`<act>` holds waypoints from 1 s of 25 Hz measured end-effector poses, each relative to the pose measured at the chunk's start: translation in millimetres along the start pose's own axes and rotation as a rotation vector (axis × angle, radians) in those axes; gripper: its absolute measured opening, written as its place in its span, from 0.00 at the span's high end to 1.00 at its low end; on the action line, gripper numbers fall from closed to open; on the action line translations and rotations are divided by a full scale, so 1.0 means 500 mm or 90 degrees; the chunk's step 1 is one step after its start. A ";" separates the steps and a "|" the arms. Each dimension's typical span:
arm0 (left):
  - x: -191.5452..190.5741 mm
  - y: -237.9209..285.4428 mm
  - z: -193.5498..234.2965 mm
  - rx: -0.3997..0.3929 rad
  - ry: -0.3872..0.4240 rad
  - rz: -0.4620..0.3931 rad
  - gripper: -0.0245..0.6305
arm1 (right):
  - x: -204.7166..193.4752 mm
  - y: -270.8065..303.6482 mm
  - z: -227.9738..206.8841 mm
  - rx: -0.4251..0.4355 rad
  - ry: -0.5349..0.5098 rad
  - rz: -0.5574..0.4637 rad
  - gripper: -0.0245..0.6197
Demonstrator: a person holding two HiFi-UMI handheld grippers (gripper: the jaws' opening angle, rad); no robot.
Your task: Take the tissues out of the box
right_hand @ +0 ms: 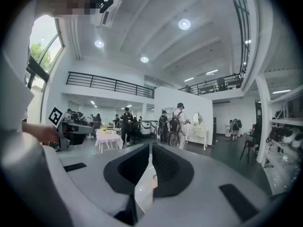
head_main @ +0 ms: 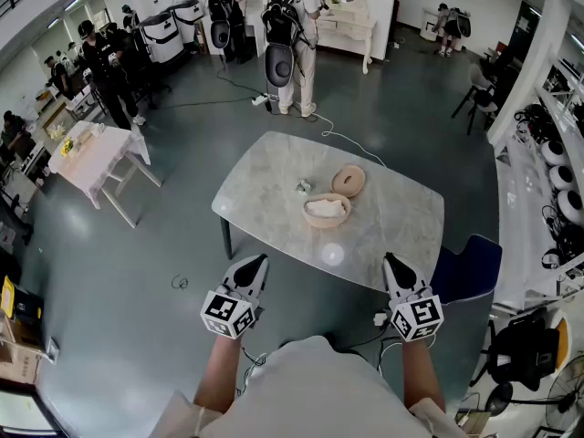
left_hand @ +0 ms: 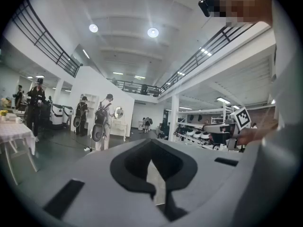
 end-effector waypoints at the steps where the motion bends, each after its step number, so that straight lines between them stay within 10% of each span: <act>1: 0.000 0.003 0.000 -0.001 0.000 -0.001 0.95 | 0.000 0.001 -0.002 0.000 0.000 0.000 0.89; 25: -0.011 0.009 -0.037 0.007 -0.011 0.010 0.95 | -0.016 -0.012 -0.026 0.005 0.016 0.012 0.89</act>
Point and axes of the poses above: the fingertips, and each gripper's own axes: y forward along the fingers, z to its left, x out of its top, the point moved 2 cm from there along -y, backward along the fingers, and after that the axes turned 12 degrees about z, right-handed, at the moved point
